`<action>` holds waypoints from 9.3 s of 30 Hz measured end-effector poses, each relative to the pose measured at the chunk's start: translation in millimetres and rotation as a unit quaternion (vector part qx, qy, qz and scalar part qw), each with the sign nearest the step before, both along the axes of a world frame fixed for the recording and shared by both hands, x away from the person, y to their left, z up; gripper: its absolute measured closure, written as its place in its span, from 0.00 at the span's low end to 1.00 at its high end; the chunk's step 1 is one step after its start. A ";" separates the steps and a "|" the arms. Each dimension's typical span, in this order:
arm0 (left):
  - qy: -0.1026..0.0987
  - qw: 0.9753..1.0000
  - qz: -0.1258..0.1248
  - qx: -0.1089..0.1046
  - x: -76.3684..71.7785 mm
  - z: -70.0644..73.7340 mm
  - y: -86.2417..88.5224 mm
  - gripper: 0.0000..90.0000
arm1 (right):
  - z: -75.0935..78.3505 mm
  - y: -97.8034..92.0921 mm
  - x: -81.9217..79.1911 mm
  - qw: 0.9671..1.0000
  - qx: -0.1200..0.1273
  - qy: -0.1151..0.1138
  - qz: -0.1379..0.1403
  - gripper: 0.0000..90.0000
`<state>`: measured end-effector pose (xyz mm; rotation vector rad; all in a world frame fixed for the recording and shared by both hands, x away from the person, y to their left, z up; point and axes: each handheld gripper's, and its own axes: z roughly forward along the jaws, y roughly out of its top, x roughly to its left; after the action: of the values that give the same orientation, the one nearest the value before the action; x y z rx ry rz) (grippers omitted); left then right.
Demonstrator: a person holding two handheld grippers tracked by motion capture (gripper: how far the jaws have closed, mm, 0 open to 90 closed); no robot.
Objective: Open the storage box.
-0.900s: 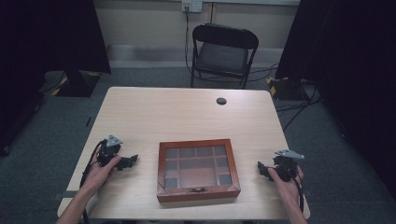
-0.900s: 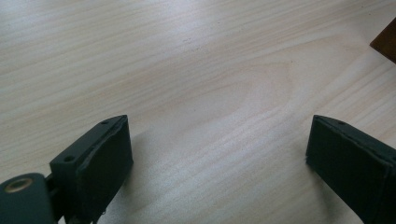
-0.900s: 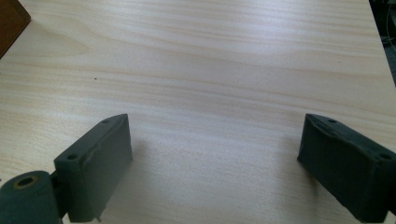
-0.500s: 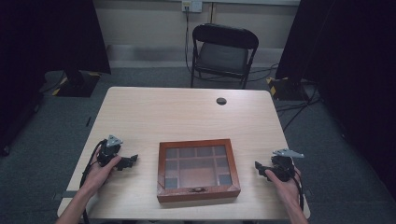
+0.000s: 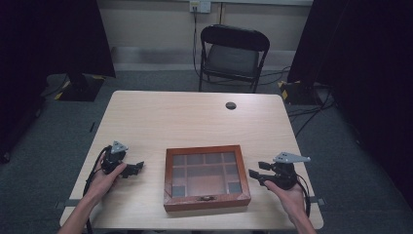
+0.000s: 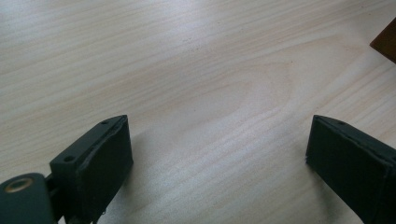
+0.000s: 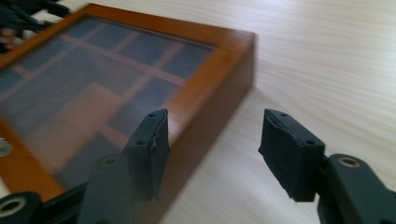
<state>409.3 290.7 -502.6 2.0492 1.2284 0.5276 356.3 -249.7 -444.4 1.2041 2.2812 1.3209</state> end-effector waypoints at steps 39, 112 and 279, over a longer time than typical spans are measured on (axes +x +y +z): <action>0.002 1.000 -0.002 -0.002 0.2 -0.1 0.2 0.07 | 4.6 117.6 -31.1 0.955 -0.023 0.014 0.296 0.84; -0.025 0.983 -0.161 -0.081 -34.3 40.5 -52.1 0.18 | 51.8 142.8 -14.4 0.949 -0.022 0.020 0.313 0.92; -0.050 0.968 -0.167 -0.180 48.4 89.1 -83.3 0.62 | 46.3 43.5 90.7 0.995 0.065 -0.053 0.049 0.61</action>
<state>457.7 207.4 -413.6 1.8389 0.8229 0.2244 447.0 -206.2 -398.1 1.0456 2.2344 1.5524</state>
